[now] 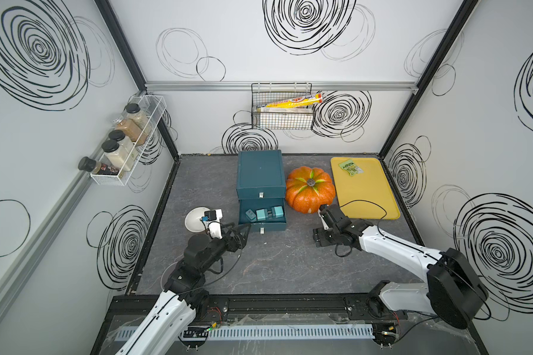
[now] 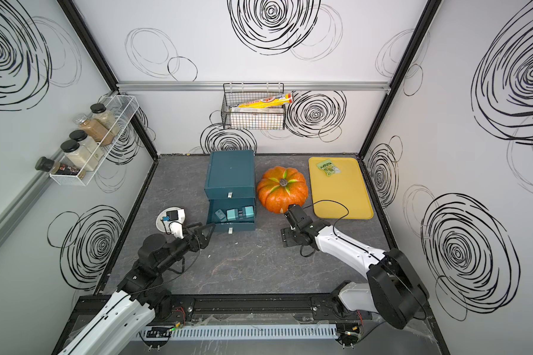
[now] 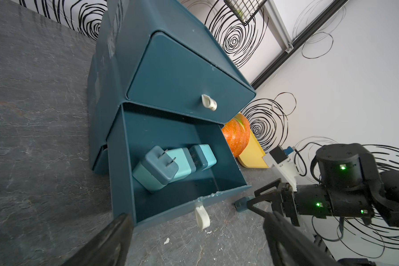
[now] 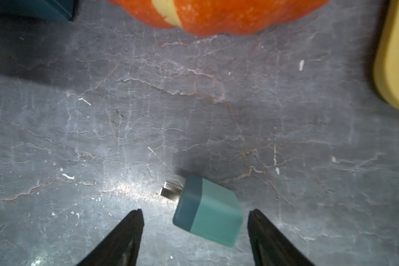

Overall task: Place the plugs into the drawer by color
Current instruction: Pick up the plug from the center of the board.

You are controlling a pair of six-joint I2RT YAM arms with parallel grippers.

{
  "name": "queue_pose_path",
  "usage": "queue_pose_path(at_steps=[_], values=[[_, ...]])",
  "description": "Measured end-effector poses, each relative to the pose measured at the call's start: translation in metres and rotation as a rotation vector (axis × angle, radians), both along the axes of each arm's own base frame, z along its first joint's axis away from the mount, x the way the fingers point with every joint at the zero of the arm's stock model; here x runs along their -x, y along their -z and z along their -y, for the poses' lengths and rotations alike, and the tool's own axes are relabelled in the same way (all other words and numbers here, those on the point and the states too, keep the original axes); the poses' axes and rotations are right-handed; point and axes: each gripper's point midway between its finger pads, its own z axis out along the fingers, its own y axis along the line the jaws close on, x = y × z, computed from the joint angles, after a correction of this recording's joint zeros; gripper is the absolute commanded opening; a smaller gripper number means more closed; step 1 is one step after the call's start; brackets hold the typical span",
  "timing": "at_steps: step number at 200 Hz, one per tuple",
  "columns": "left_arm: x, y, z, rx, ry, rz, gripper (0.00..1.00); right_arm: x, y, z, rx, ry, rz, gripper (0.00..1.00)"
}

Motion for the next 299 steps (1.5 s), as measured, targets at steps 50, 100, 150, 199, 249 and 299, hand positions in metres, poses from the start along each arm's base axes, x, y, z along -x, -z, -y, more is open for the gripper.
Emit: queue_pose_path(at_steps=[50,100,150,199,249,299], values=[[0.0,0.0,0.0,0.0,0.001,0.0,0.96,0.009,0.021,0.009,0.048,0.004,-0.051,0.61],[0.0,0.0,0.001,0.001,0.003,-0.001,0.96,0.006,0.02,0.006,0.036,0.006,-0.037,0.58],[-0.001,0.006,0.002,-0.007,0.009,-0.024,0.96,0.003,0.024,0.006,0.042,0.01,-0.035,0.62],[-0.001,0.007,0.002,-0.008,0.012,-0.028,0.96,-0.004,0.014,0.004,0.019,0.029,0.013,0.61],[0.0,0.008,0.004,-0.007,0.019,-0.032,0.96,-0.009,0.012,0.004,0.018,0.037,0.03,0.53],[0.0,0.01,0.005,-0.009,0.027,-0.04,0.96,-0.009,0.012,0.004,0.018,0.039,0.033,0.6]])
